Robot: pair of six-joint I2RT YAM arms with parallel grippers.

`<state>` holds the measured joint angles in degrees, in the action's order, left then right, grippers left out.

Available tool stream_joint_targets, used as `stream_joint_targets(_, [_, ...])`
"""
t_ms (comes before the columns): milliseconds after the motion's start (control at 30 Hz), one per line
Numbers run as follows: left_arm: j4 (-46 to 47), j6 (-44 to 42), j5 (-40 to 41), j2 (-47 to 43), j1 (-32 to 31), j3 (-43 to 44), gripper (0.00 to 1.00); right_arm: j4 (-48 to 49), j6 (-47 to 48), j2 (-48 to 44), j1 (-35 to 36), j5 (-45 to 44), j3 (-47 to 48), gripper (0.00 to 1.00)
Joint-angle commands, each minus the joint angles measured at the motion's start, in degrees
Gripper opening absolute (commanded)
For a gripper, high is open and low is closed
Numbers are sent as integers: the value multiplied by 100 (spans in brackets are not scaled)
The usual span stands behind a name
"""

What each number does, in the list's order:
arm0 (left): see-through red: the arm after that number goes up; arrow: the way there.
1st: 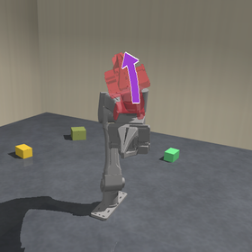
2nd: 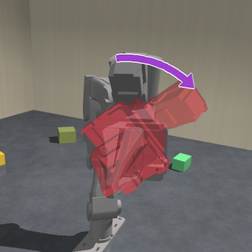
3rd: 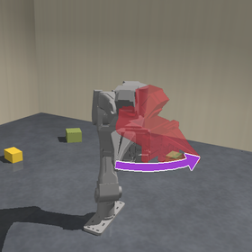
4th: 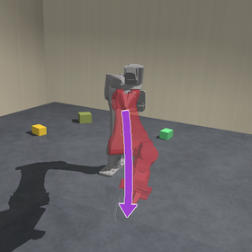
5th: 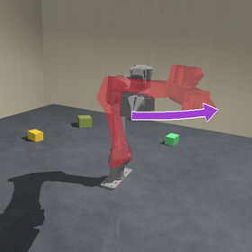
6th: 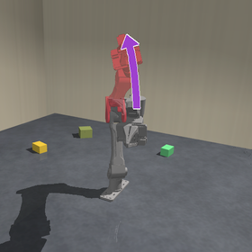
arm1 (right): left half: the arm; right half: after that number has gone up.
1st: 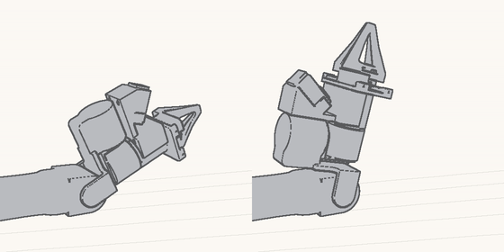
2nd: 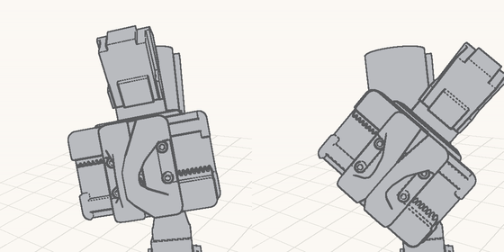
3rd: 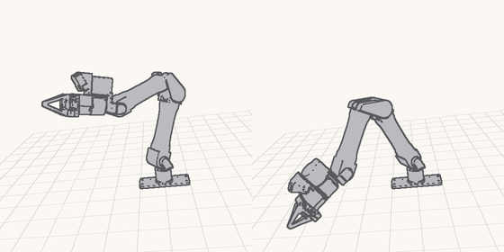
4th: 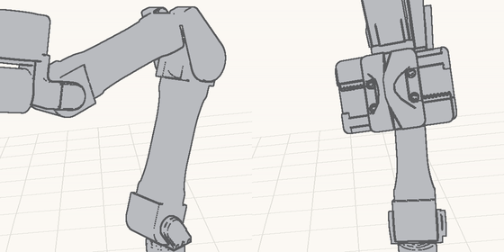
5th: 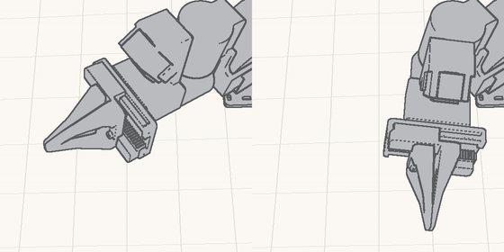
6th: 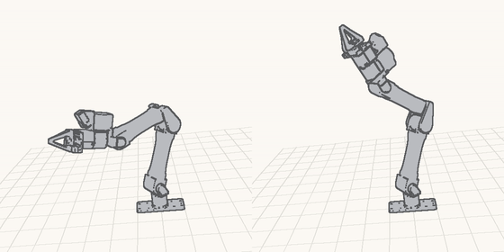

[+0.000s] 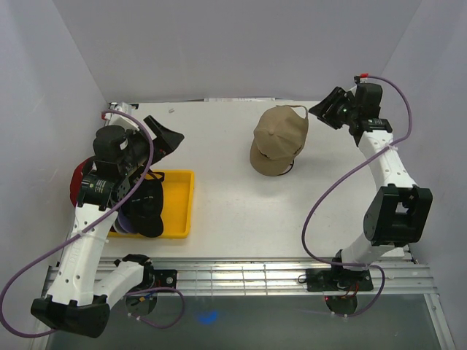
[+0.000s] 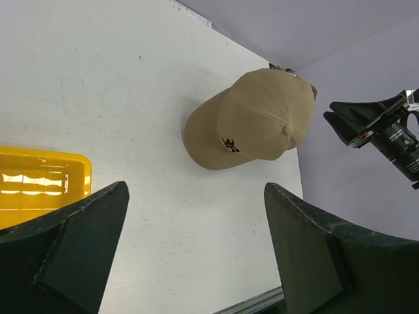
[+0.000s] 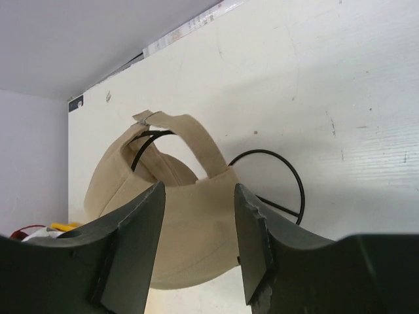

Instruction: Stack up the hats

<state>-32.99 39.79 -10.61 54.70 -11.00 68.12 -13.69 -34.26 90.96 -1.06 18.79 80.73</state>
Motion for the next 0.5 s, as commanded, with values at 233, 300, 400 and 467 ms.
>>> stream_joint_targets(233, [-23, -103, 138, -117, -25, -9, 95, -353, 359, 651, 53, -103, 848, 50])
stream_joint_targets(300, [-23, -112, 138, -117, -25, -9, 95, -371, 394, 677, 80, -112, 892, 50])
stream_joint_targets(400, [-23, -121, 147, -108, -25, -18, 95, -380, 438, 634, 97, -182, 866, 50])
stream_joint_targets(467, [-23, -121, 147, -117, -25, -18, 95, -336, 438, 546, 97, -261, 735, 50])
